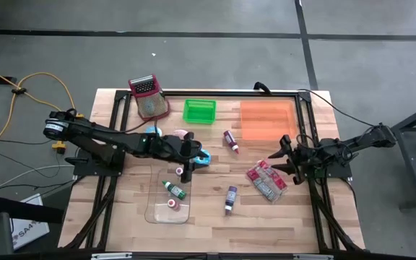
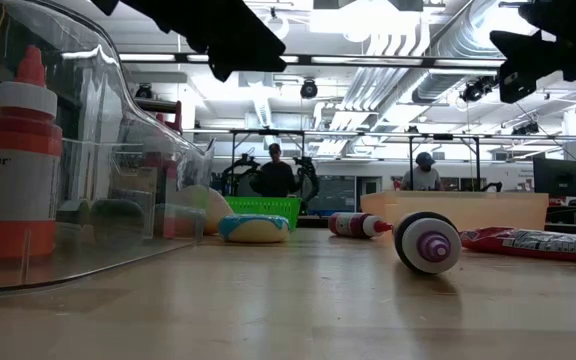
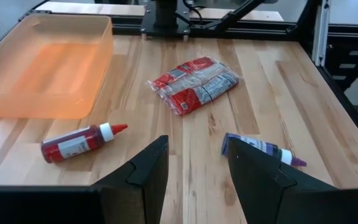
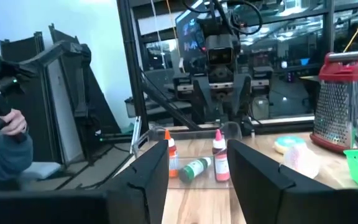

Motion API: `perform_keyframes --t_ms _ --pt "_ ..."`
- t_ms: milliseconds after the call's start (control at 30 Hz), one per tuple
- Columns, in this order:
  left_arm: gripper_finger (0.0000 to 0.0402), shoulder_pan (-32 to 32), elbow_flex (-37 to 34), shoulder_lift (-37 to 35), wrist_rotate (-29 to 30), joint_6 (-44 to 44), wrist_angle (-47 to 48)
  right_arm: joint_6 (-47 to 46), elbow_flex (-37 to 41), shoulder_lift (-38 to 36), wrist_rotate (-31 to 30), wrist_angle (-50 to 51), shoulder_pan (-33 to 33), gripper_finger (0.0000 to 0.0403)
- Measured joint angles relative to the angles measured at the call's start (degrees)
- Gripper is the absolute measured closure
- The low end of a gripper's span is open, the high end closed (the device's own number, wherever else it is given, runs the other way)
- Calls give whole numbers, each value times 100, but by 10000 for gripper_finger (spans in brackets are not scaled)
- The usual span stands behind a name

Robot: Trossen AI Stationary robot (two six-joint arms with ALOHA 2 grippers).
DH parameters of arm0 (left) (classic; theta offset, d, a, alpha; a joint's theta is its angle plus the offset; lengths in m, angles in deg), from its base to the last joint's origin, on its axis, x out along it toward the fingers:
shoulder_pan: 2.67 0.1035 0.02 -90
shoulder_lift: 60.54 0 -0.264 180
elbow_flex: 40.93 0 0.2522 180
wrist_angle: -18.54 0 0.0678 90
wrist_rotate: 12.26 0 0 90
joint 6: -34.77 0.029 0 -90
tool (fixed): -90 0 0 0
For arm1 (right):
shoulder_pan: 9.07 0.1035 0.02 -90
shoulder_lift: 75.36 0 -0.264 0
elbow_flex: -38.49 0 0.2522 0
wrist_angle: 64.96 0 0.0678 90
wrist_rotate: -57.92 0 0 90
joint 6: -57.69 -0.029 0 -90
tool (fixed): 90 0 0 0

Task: Pick & Place Food Item
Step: Put the red food coloring bottle into the transparent bin

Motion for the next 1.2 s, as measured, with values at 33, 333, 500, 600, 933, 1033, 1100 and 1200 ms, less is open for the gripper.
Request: perform_keyframes --t_ms 33,333,500,600,933,1033,1100,1200 --pt "245 13 0 0 0 -10 0 -9 -6 0 -32 18 0 251" --pt "245 41 0 0 -2 -10 -2 0 -403 548 -442 48 0 251" --pt "245 41 0 0 -2 -102 -4 158 -903 1330 -718 75 0 251" --pt "245 41 0 0 -2 -144 -4 258 -1308 1905 -1058 198 0 251" --pt "245 41 0 2 -2 -159 -7 643 -2719 4123 -2020 721 -65 251" --pt "245 41 0 2 -2 -159 -7 603 -3088 4750 -2165 726 -226 251" --pt "245 41 0 2 -2 -158 -4 609 -3324 5164 -2236 723 -368 251" --pt "245 41 0 2 -2 -157 -2 588 -3646 5762 -2246 718 -610 251"
